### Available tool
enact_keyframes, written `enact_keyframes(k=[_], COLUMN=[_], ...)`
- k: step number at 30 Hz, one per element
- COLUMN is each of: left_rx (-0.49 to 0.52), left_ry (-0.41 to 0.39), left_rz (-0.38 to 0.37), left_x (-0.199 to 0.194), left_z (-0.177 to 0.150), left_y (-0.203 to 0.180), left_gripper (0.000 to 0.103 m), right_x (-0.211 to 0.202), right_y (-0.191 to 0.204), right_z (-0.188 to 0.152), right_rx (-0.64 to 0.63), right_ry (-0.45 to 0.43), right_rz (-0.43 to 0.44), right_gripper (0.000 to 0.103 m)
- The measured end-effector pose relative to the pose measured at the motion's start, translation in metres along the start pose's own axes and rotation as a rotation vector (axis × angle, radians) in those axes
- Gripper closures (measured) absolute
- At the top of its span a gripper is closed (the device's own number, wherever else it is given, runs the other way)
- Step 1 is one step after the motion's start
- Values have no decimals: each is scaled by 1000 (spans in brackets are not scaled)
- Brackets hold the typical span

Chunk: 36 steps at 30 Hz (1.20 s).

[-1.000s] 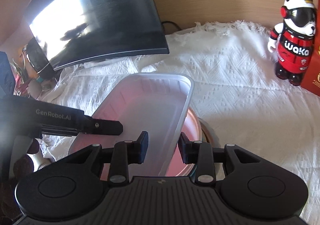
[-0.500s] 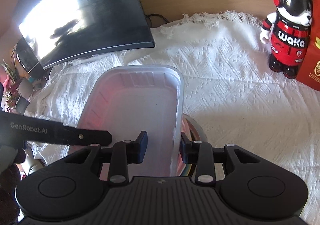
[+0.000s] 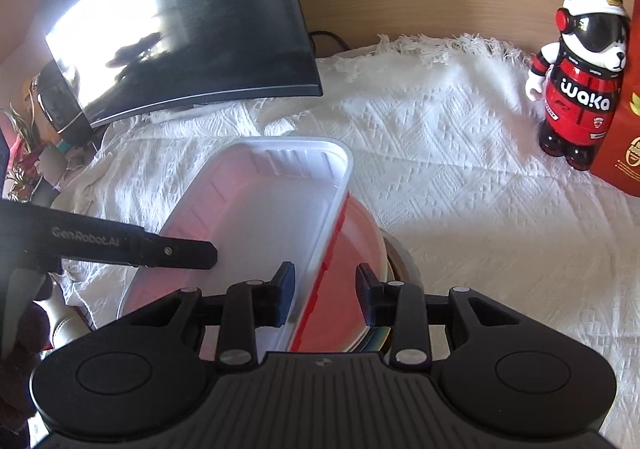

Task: Organize plates and bowls
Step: 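Lower the plastic tray onto the white bowl atop the stack, then open both grippers and pull back from the tray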

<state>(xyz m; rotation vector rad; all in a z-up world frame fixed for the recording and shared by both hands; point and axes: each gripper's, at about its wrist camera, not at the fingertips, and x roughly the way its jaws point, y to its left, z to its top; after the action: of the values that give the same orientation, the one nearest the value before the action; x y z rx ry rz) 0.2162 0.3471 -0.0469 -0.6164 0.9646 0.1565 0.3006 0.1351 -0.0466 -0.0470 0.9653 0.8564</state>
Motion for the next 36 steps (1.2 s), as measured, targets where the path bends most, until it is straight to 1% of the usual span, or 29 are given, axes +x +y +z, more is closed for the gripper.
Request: enact_keyframes(k=[4,5,11,17,20,24,26,28,31,34,36], left_rx=[39,47,51,2,-35,-63,-64,-62,-64,-68,-64], left_ry=[-6,-7,-3,-42,-62,-39,-28,-21,-17,-26,-37], left_rz=[-3,-1,-22,-10,-18,-64,-74,-68,-54,-46,-26], left_x=[-1,-1,-3,-20,-28,-27,-24,-21,-18,-19,-20], left_z=[-3,-3,-4,2,5,6,5,3,1,0,0], left_y=[-13,-15,-18,-5,2,5,3,2,3,4,3], left_gripper=[82,82,82,82,83,85,85,86,86,87,87], right_x=[-4,-6,-10,-10,-11,-12,-12,-13,-14,-13,-13], right_y=[2,3,-3,-4,-5,-7,-6,-2,5,7,6], right_z=[0,0,0,-4,-4,-5,-4,-4,-4,-4,-3], right_rx=[-6,-11,2,5,6,12,10,1,-23,-30,-32], right_ry=[-10,-16,-24,-15,-16,-15,-16,-19,-24,-24,-22], right_rz=[11,1,-9,-5,-6,1,14,31,36,38,44], right_gripper=[69,69,70,71,71,71,71,71,71,71,71])
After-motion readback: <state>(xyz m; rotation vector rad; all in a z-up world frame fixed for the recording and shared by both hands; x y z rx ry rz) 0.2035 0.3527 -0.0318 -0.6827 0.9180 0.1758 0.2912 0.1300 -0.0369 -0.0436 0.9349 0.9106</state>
